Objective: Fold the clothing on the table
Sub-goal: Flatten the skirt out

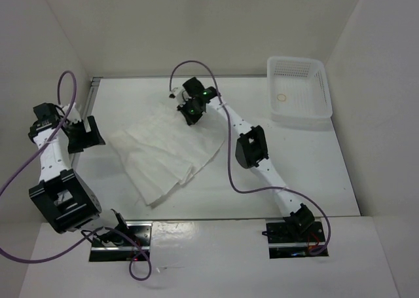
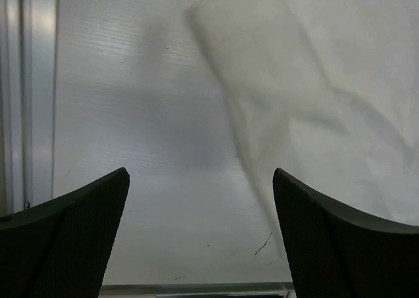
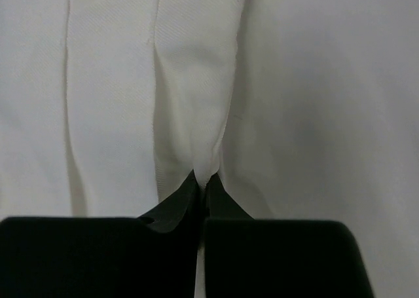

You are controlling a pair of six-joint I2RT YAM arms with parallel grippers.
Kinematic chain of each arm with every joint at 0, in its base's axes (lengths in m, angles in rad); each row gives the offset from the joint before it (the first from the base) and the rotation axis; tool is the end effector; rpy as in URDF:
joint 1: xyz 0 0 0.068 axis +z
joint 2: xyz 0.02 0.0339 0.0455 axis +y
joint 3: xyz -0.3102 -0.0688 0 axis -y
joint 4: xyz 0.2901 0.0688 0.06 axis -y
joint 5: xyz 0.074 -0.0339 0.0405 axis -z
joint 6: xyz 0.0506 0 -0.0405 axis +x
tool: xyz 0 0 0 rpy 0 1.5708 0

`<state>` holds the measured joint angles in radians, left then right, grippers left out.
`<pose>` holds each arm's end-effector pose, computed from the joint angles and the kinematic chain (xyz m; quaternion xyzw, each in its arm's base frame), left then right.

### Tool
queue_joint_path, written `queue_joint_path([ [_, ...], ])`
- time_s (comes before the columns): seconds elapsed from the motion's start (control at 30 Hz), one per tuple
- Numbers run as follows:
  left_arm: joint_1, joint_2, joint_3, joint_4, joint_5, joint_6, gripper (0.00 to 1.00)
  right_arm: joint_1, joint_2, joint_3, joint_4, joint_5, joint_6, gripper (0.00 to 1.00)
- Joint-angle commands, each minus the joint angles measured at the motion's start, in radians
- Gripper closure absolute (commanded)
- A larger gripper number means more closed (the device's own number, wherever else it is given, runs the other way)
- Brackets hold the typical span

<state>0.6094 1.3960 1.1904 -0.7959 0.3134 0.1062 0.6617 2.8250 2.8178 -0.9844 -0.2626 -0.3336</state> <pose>0.2780 0.1750 0.3156 -0.1936 0.9291 -0.0432 0.3123 0.5225 0.4236 0.1652 -0.4864 0.8170 0.1700 0.2588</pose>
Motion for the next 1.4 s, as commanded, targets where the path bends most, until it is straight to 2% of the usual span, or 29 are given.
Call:
queue_joint_path([
  [0.0, -0.066, 0.049, -0.009, 0.05, 0.033, 0.027, 0.05, -0.145, -0.125, -0.052, -0.03, 0.125, 0.015, 1.0],
  [0.2, -0.177, 0.15, 0.029, 0.093, 0.023, 0.027, 0.09, -0.211, -0.242, -0.164, -0.051, 0.16, 0.024, 1.0],
  [0.33, -0.233, 0.225, 0.07, 0.115, 0.065, 0.018, 0.14, -0.211, -0.301, -0.234, -0.076, 0.137, 0.024, 1.0],
  [0.43, -0.267, 0.3, 0.113, 0.126, 0.122, 0.007, 0.16, -0.166, -0.358, -0.332, -0.053, 0.155, 0.012, 1.0],
  [0.57, -0.296, 0.432, 0.266, 0.126, 0.235, -0.043, 0.17, -0.102, -0.455, -0.553, 0.039, 0.198, 0.011, 1.0],
  [0.73, -0.332, 0.549, 0.432, 0.164, 0.299, -0.16, 0.18, -0.068, -0.525, -0.737, 0.121, 0.252, 0.001, 1.0],
  [0.87, -0.384, 0.642, 0.532, 0.228, 0.289, -0.24, 0.2, -0.057, -0.549, -0.814, 0.142, 0.263, 0.001, 1.0],
  [1.13, -0.477, 0.876, 0.788, 0.207, 0.242, -0.269, 0.25, -0.057, -0.576, -0.903, 0.162, 0.316, -0.019, 0.99],
  [1.2, -0.491, 0.916, 0.824, 0.207, 0.211, -0.269, 0.26, -0.057, -0.576, -0.917, 0.173, 0.327, -0.03, 0.85],
  [1.23, -0.506, 0.926, 0.839, 0.207, 0.199, -0.269, 0.26, -0.057, -0.587, -0.931, 0.173, 0.327, -0.03, 0.52],
  [1.27, -0.52, 0.946, 0.879, 0.196, 0.179, -0.269, 0.26, -0.057, -0.587, -0.931, 0.173, 0.327, -0.03, 0.4],
  [1.33, -0.52, 0.978, 0.916, 0.187, 0.179, -0.269, 0.26, -0.057, -0.596, -0.94, 0.173, 0.336, -0.03, 0.2],
  [1.37, -0.52, 0.989, 0.936, 0.187, 0.17, -0.269, 0.26, -0.057, -0.596, -0.94, 0.173, 0.336, -0.039, 0.15],
])
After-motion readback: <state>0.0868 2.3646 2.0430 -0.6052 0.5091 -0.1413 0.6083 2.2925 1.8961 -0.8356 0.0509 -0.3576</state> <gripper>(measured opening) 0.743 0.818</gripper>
